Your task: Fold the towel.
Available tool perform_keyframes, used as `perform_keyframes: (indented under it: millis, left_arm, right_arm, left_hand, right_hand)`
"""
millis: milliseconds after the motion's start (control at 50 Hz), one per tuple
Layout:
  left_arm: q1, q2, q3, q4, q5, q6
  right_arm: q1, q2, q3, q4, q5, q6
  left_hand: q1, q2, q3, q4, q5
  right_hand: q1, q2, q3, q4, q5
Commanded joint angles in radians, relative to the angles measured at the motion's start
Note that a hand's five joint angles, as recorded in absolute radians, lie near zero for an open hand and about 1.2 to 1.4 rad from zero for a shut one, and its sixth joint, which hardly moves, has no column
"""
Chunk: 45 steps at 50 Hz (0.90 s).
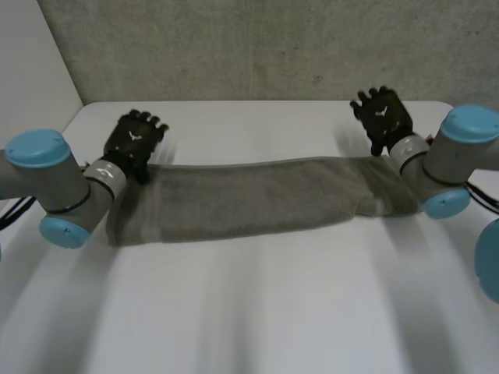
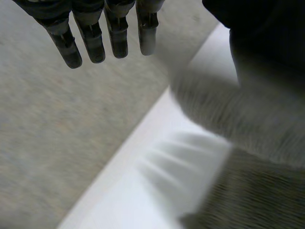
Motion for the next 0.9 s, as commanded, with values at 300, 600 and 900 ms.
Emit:
perform_keyframes:
  millis: [300, 600, 900]
  left_arm:
    - [0.019, 0.272, -0.176, 0.079, 0.085, -0.093]
    - [0.023, 0.479, -0.44, -0.11, 0.064, -0.366]
    - [-0.102, 0.516, -0.577, -0.172, -0.304, -0.413]
  right_arm:
    - [-0.021, -0.466, 0.421, 0.046, -0.01, 0.261]
    - [-0.139, -0.535, 0.745, 0.177, -0.028, 0.057]
    - [-0.185, -0.37, 0.71, 0.135, -0.03, -0.014]
  left_hand:
    - [-0.109, -0.067, -0.042, -0.056, -0.048]
    - [-0.076, -0.035, -0.042, -0.056, -0.016]
    - [-0.085, -0.044, -0.042, -0.056, -0.024]
  right_hand:
    - [-0.086, -0.083, -0.051, -0.078, -0.061]
    - [-0.086, -0.083, -0.051, -0.078, -0.061]
    - [0.126, 0.13, -0.051, -0.078, 0.152]
